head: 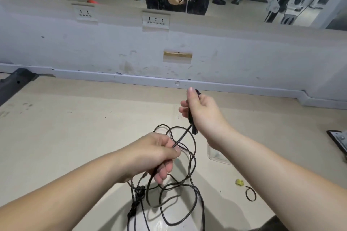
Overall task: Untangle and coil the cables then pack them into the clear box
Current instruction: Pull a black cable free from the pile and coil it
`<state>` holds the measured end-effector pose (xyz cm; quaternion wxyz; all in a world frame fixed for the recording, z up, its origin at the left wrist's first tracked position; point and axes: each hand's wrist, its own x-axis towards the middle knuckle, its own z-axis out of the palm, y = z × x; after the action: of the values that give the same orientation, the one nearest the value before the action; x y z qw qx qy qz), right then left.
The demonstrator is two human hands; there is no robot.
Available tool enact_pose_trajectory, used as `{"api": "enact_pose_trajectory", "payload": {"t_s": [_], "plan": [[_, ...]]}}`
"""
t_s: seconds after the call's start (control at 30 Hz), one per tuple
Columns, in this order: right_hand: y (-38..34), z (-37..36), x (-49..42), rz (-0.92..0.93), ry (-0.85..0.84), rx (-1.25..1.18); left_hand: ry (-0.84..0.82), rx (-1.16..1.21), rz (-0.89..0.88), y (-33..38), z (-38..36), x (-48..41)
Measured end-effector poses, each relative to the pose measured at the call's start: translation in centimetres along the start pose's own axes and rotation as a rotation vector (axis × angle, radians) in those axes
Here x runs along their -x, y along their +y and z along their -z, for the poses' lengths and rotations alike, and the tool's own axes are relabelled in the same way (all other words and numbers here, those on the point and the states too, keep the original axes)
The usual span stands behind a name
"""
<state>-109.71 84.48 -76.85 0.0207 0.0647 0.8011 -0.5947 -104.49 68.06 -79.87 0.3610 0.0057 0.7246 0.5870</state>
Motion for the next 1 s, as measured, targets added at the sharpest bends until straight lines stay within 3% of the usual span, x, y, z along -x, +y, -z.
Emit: {"api": "enact_pose_trajectory", "payload": {"t_s": [0.13,0.27,0.33,0.43,0.53,0.6,0.73,0.87,0.93,1.0], "plan": [[0.8,1.1,-0.6,0.165,0.029,0.487,-0.201,-0.256,0.045,0.4,-0.3,1.7],[1.0,1.1,-0.3,0.12,-0.149,0.647,0.213,-0.252,-0.37,1.6,1.5,2.0],[0.5,0.2,0.8,0.062,-0.307,0.462,0.409,-0.166,-0.516,2.4,3.5,2.0],[-0.9,-0.7,2.3,-0.052,-0.529,0.118,0.576,-0.135,-0.557,2.4,5.0,2.0],[-1.8,-0.9,3.2,-0.137,-0.774,-0.056,0.584,-0.057,-0.498,1.8,5.2,1.8],[-2.3,-0.9,3.6,-0.231,-0.853,-0.294,0.47,-0.023,-0.387,1.2,5.0,1.5],[-2.8,-0.3,2.5,-0.368,-0.675,-0.716,0.238,0.062,-0.167,-0.5,2.6,0.6],[-1.8,0.1,0.4,-0.326,-0.359,-0.813,0.05,-0.006,-0.019,-1.8,-0.3,0.5],[-0.7,0.0,-0.4,-0.229,-0.194,-0.619,0.007,-0.081,0.004,-1.7,-0.6,0.6],[0.3,0.3,-1.0,-0.09,-0.013,-0.178,-0.037,-0.151,0.024,-1.1,-0.9,0.9]]}}
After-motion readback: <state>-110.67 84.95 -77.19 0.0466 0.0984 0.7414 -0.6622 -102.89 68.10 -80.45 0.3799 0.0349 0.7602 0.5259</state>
